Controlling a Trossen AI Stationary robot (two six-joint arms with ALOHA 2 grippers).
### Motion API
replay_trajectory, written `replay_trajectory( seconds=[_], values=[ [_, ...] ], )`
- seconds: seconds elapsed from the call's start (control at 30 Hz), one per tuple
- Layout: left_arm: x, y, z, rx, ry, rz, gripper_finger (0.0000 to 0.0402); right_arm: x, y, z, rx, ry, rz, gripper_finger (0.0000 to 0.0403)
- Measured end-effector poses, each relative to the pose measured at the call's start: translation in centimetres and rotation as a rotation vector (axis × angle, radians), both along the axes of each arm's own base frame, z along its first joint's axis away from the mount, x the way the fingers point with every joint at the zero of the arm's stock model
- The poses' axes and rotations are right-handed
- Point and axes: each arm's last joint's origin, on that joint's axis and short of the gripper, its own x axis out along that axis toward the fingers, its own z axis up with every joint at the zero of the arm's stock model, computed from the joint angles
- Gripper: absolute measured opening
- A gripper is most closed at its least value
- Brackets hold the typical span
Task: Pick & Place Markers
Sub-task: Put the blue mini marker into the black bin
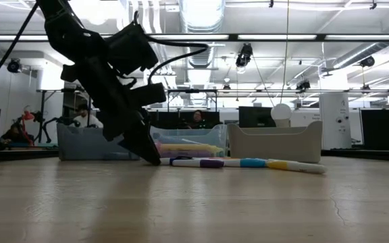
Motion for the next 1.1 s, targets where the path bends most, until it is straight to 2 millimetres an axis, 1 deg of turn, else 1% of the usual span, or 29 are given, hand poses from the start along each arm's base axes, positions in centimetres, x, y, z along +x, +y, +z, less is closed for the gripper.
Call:
replay_trajectory(
  seconds=[0.1,0.27,0.3,0.47,0.63,0.77,0.93,1.1],
  values=[
    [0.0,0.0,0.0,-0.003,0.001,-0.003,0.0086,0.0,0.0,0.0,0.0,0.0,0.0,0.0166],
    [0.0,-0.1,0.0,-0.012,0.003,-0.009,0.0024,0.0,0.0,0.0,0.0,0.0,0.0,0.0166],
    [0.0,0.0,0.1,-0.008,0.003,-0.006,0.0018,0.0,0.0,0.0,0.0,0.0,0.0,0.0166],
    [-0.4,0.0,0.8,-0.006,0.02,-0.002,0.0022,0.0,0.0,0.0,0.0,0.0,0.0,0.0166],
    [-0.4,0.0,3.2,-0.017,0.027,0.012,0.0022,0.0,0.0,0.0,0.0,0.0,0.0,0.0166],
    [-1.0,0.1,5.1,0.022,0.051,0.042,0.0021,0.0,0.0,0.0,-0.001,0.002,0.0,0.0166],
    [-2.9,0.3,7.8,0.087,0.048,0.096,0.002,0.0,0.0,0.0,-0.001,0.002,0.0,0.0166],
    [-5.4,0.8,10.1,0.166,0.021,0.193,0.002,0.0,0.0,0.0,-0.001,0.002,0.0,0.0166]
  ],
)
